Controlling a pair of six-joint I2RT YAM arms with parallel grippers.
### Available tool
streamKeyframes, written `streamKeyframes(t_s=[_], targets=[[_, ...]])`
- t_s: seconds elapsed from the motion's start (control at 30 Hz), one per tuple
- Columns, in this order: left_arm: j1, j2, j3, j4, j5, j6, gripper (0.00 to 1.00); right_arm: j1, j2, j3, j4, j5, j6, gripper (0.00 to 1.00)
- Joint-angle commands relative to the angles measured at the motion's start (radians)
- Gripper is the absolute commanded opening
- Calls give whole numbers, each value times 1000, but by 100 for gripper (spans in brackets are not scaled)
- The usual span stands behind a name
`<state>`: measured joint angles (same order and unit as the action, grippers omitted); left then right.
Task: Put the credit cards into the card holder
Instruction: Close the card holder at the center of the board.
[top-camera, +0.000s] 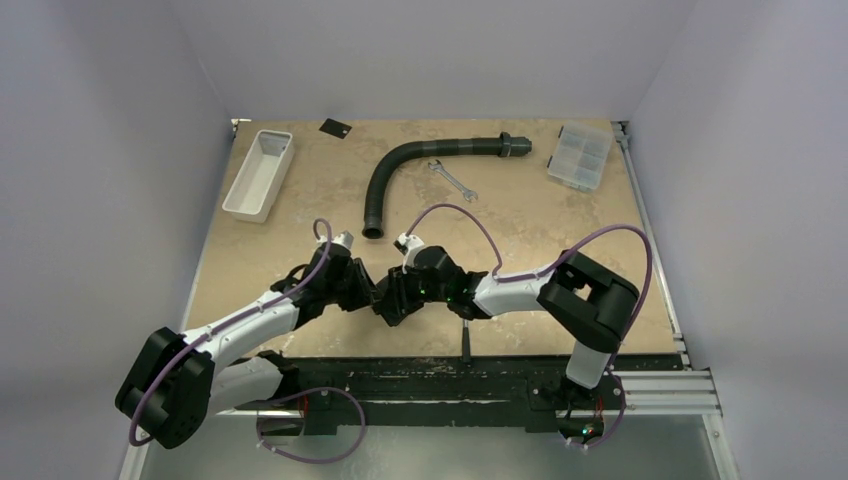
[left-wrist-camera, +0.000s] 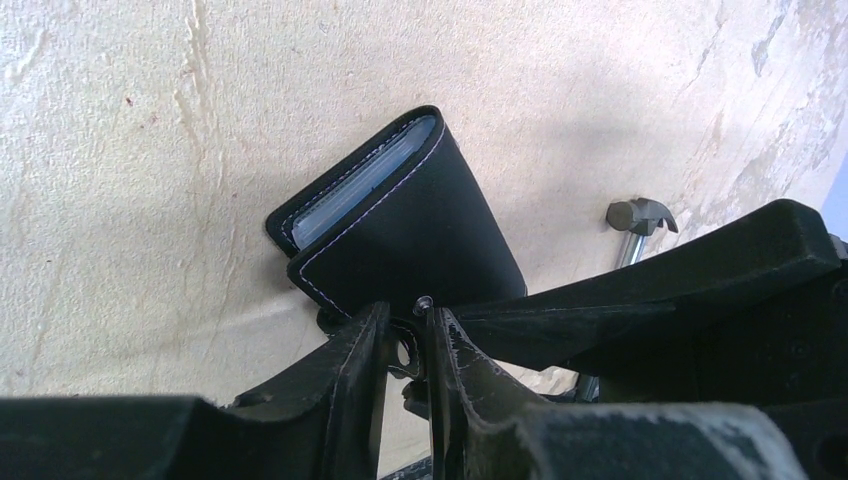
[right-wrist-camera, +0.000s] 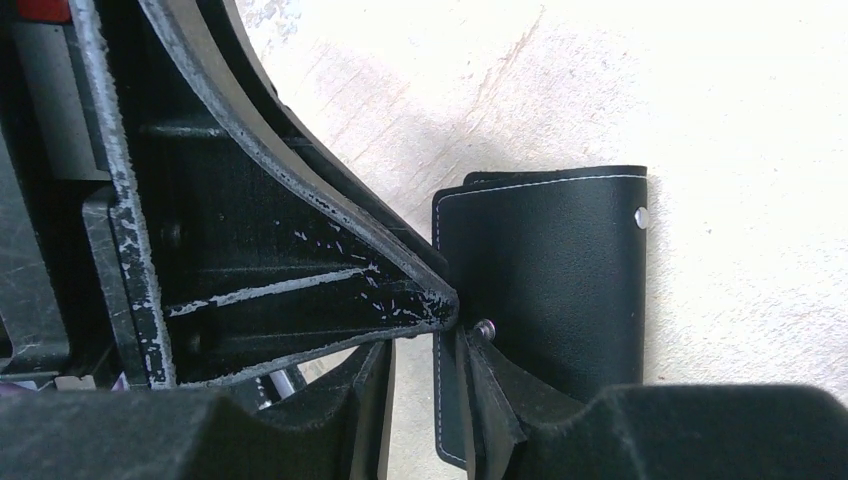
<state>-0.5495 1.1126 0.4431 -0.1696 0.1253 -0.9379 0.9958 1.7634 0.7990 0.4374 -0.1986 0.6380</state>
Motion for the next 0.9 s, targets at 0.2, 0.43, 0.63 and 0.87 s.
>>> streamKeyframes(t_s=[0.2,0.43,0.63,0.87], targets=[[2,-14,-13,36,20,-17,25,1,26,70,19,53,76,27],[51,-56,19,-26,33,26,40,0,39,38,47,45,92,0],[178,-87,65,-52,107,113,47,0,14,-12,136,19,71,0],[178,79,79,132,237,120,23,-3,-4,-26,161,-14,94,0]])
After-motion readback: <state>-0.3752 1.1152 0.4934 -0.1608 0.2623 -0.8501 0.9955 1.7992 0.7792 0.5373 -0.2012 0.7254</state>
